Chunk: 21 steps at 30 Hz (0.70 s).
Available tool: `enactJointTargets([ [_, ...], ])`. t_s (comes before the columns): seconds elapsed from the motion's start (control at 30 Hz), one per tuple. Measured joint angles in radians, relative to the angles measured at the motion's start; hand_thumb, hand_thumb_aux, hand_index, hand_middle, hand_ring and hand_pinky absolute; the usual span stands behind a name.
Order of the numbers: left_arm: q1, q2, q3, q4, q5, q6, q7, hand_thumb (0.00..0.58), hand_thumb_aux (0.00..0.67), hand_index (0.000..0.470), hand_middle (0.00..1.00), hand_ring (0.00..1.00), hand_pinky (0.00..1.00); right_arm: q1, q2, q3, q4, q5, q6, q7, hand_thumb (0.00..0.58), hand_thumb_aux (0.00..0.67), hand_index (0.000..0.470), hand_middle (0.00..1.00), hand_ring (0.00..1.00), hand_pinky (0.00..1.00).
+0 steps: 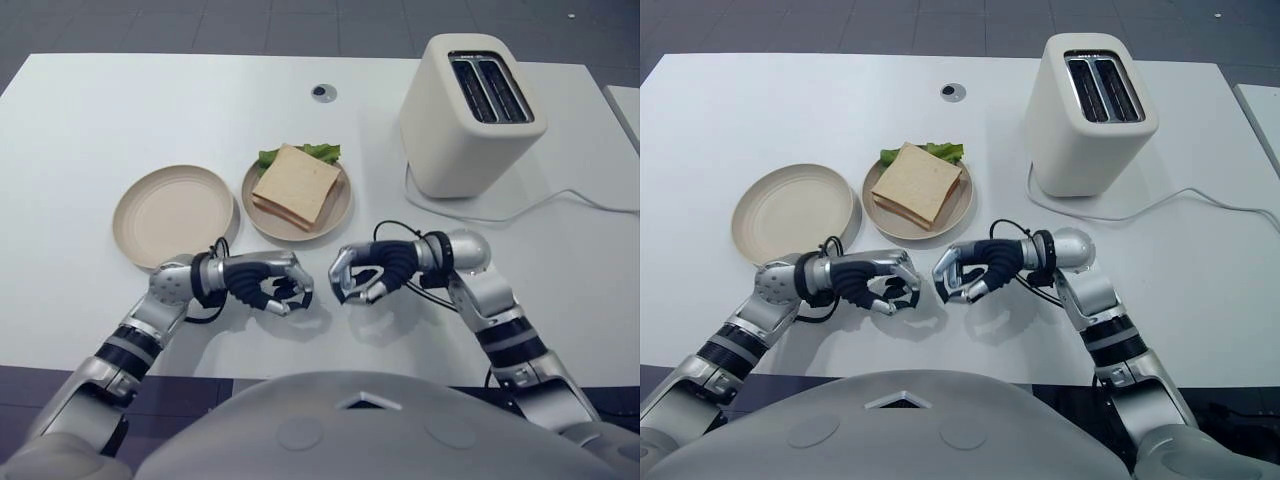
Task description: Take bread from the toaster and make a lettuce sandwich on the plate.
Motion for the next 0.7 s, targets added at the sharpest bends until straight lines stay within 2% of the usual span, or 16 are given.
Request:
enactJointTargets([
  [0.07,-0.063,-0.006,0.017,0.065,0.17,-0.002,0.109,0.58,0.67,0.47,1.0,1.0,1.0,-0.01,-0.008,0.052,0.101,-0.163,-0.064,-0.053,0.58,0.67,0.47,1.0,1.0,1.0],
  [0.17,-0.147,-0.013,0.045,0.123,0.357,0.027,0.274,0.58,0.67,0.47,1.0,1.0,1.0,-0.076,0.027,0.065,0.207,-0.284,-0.15,-0.195,0.58,0.67,0.47,1.0,1.0,1.0],
  [0.27,-0.21,-0.032,0.066,0.174,0.552,0.114,0.491,0.58,0.67,0.47,1.0,1.0,1.0,-0.188,0.097,0.052,0.365,-0.413,-0.184,-0.455,0.58,0.67,0.47,1.0,1.0,1.0],
  [0.4,-0.261,-0.11,0.07,0.204,0.737,0.263,0.748,0.58,0.67,0.47,1.0,1.0,1.0,-0.33,0.176,-0.019,0.593,-0.522,-0.154,-0.807,0.58,0.67,0.47,1.0,1.0,1.0],
  [0.43,-0.268,-0.124,0.067,0.209,0.758,0.282,0.786,0.578,0.633,0.444,1.0,1.0,1.0,-0.348,0.186,-0.028,0.629,-0.533,-0.153,-0.858,0.58,0.67,0.47,1.0,1.0,1.0],
  [0.47,-0.276,-0.146,0.065,0.219,0.789,0.307,0.837,0.527,0.468,0.328,1.0,1.0,1.0,-0.367,0.202,-0.045,0.671,-0.542,-0.157,-0.919,0.58,0.67,0.47,1.0,1.0,1.0],
  [0.5,-0.283,-0.166,0.065,0.234,0.8,0.329,0.881,0.441,0.342,0.24,0.98,0.98,0.98,-0.377,0.214,-0.055,0.698,-0.544,-0.162,-0.961,0.58,0.67,0.47,1.0,1.0,1.0],
  [0.53,-0.291,-0.188,0.071,0.251,0.809,0.353,0.931,0.152,0.095,0.066,0.81,0.81,0.81,-0.385,0.223,-0.061,0.721,-0.549,-0.168,-0.999,0.58,0.67,0.47,1.0,1.0,1.0],
  [0.57,-0.304,-0.218,0.084,0.267,0.81,0.377,0.991,0.0,0.0,0.0,0.71,0.71,0.71,-0.393,0.231,-0.068,0.742,-0.557,-0.174,-1.034,0.58,0.67,0.47,1.0,1.0,1.0],
  [0.6,-0.314,-0.243,0.101,0.274,0.801,0.384,1.031,0.0,0.0,0.0,0.49,0.49,0.49,-0.394,0.238,-0.083,0.748,-0.557,-0.184,-1.058,0.58,0.67,0.47,1.0,1.0,1.0],
  [0.63,-0.317,-0.263,0.117,0.275,0.772,0.38,1.049,0.0,0.0,0.0,0.36,0.36,0.36,-0.394,0.242,-0.1,0.748,-0.548,-0.2,-1.078,0.58,0.67,0.47,1.0,1.0,1.0],
  [0.67,-0.319,-0.282,0.135,0.272,0.735,0.368,1.06,0.0,0.0,0.0,0.16,0.16,0.16,-0.395,0.245,-0.119,0.745,-0.537,-0.22,-1.094,0.579,0.638,0.448,1.0,1.0,1.0],
  [0.7,-0.317,-0.298,0.152,0.258,0.691,0.34,1.066,0.0,0.0,0.0,0.0,0.0,0.0,-0.395,0.248,-0.142,0.731,-0.517,-0.24,-1.106,0.294,0.2,0.14,1.0,1.0,1.0],
])
